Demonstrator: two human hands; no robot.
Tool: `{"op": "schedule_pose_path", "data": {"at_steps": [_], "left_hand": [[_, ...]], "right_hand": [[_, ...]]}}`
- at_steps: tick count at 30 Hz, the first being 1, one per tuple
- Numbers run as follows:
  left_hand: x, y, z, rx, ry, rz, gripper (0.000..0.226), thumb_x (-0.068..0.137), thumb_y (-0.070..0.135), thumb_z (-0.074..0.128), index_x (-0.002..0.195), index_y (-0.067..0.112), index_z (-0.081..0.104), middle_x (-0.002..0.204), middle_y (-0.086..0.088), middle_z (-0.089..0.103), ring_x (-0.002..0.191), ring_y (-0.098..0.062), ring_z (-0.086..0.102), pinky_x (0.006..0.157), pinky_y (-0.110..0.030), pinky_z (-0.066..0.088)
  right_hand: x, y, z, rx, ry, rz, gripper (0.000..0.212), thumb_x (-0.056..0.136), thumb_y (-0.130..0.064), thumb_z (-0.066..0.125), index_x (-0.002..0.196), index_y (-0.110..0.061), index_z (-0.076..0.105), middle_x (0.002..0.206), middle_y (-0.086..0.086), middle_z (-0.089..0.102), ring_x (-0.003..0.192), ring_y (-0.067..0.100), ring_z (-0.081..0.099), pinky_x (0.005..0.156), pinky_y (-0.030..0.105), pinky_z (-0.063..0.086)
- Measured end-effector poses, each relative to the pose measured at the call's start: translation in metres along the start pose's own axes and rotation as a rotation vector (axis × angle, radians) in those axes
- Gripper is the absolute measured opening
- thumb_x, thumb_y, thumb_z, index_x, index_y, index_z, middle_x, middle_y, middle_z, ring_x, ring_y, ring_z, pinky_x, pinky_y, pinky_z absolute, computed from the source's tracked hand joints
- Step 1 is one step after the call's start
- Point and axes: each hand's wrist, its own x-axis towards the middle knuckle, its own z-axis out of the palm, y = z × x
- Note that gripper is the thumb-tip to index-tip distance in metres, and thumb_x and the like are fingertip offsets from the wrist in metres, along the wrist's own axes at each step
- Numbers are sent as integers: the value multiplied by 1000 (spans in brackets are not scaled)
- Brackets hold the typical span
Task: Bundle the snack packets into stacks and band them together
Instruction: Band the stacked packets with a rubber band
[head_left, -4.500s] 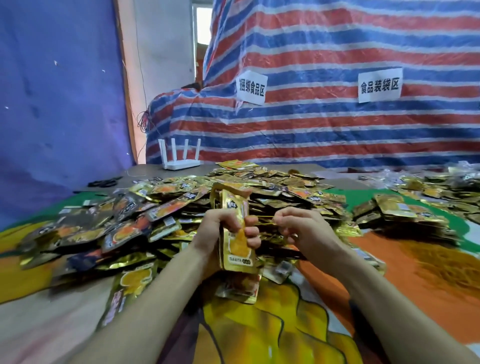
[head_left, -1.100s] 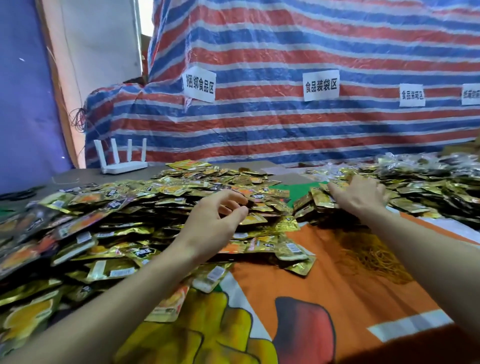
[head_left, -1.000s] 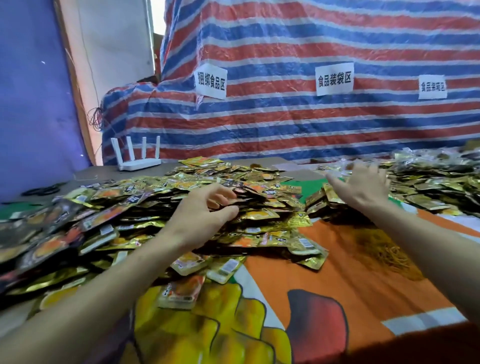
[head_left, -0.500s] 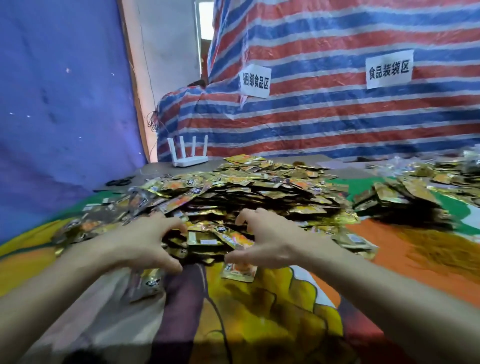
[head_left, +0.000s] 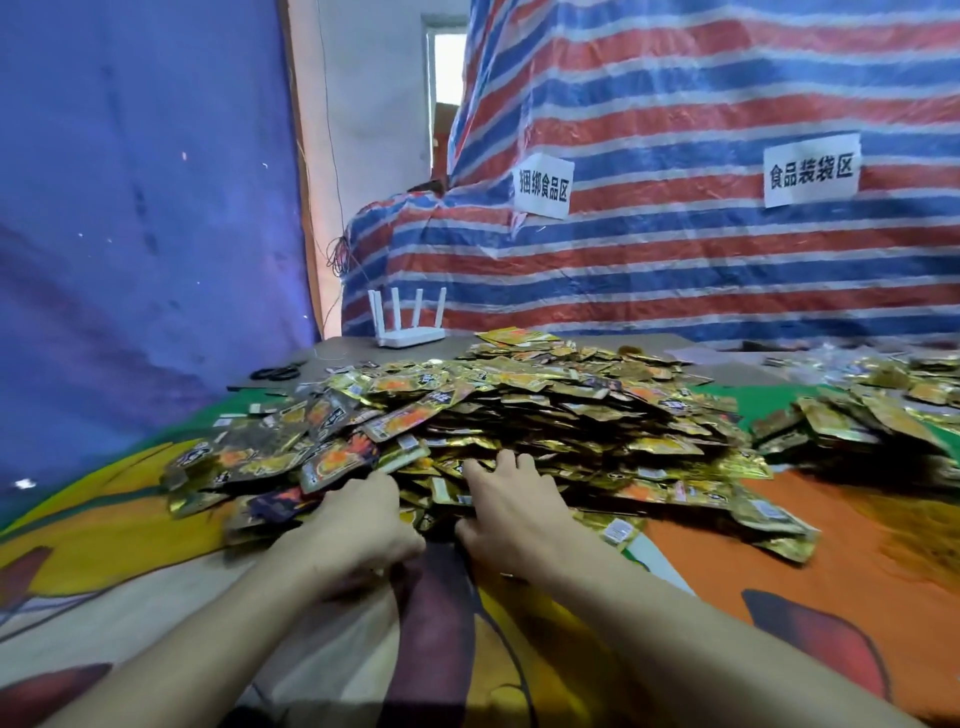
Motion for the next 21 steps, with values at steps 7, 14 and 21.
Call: {"op": "schedule_pose_path", "data": {"at_steps": [7,14,21], "left_hand": [[7,2,4,22,127,64,19,87,10,50,105,17,49,100,-4,47,97,-29,52,75,-36,40],[14,-2,-15,-266,166,109,16,80,6,57,90,17,63,83,-5,61,77,-25,60,57,-28,44],[21,26,-24,-903,333,274,13,81,0,59,78,10,66,60,0,62,54,-11,55,54,-26,42]], "right_hand": [[8,23,8,90,143,-12,35,92,-32,60,127,-30,59,117,3,52,115,30,51,83,42,46],[14,55,-3,608,361,128,19,88,-39,74,82,-21,69,78,-6,70,78,23,68,68,42,56],[18,62,-3,1066,569,276,24,92,-27,74,82,-6,73,79,9,74,76,28,72,73,53,60]]}}
